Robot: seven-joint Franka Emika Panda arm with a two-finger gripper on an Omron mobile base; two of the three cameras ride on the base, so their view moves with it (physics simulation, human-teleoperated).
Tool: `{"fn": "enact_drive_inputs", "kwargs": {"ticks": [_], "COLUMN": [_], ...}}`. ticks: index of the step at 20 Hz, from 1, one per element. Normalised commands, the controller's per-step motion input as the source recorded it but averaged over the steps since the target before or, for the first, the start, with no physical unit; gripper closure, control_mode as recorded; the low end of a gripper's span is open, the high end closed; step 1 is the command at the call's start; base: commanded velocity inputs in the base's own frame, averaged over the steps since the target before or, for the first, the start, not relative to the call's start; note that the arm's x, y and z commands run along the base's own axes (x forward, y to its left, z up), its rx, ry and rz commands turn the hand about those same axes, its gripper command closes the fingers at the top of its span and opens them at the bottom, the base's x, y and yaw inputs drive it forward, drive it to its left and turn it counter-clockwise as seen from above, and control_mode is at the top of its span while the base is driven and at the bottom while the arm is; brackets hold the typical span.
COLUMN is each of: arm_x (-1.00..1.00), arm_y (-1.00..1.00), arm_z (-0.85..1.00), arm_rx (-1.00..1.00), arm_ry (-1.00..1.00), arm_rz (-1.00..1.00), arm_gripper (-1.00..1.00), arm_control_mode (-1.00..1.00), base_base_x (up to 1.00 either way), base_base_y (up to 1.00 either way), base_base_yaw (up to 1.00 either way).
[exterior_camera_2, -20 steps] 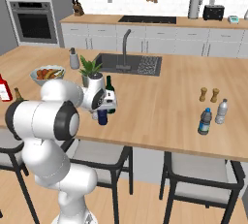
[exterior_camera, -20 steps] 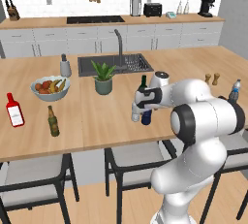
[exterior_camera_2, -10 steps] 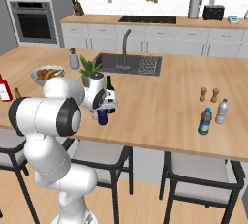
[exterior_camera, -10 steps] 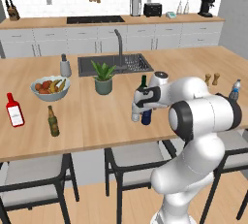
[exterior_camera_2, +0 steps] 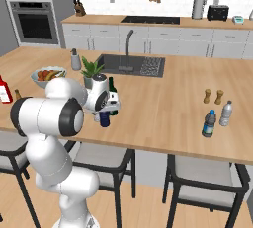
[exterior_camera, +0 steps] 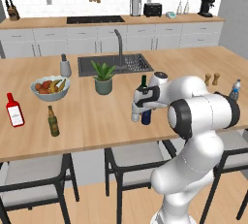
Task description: Move the plastic bottles in the middle to the plastics group, and the glass bottles in the middle to the glass group.
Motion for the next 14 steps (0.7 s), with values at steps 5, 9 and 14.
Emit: {"fn": "enact_drive_inputs", "kwargs": {"ticks": [5, 9, 14], "arm_x": [0.0, 0.0, 0.03], "arm_y": [0.0, 0.0, 0.0], "arm_z": [-0.01, 0.0, 0.0], "arm_rx": [0.0, 0.0, 0.0], "arm_ry": [0.0, 0.0, 0.0], "arm_rz": [0.01, 0.0, 0.0], "arm_gripper": [-1.0, -1.0, 1.0], "arm_control_mode": [-1.0, -1.0, -1.0], "base_base_x": [0.0, 0.0, 0.0], "base_base_y": [0.0, 0.0, 0.0], "base_base_yaw": [0.0, 0.0, 0.0]}}
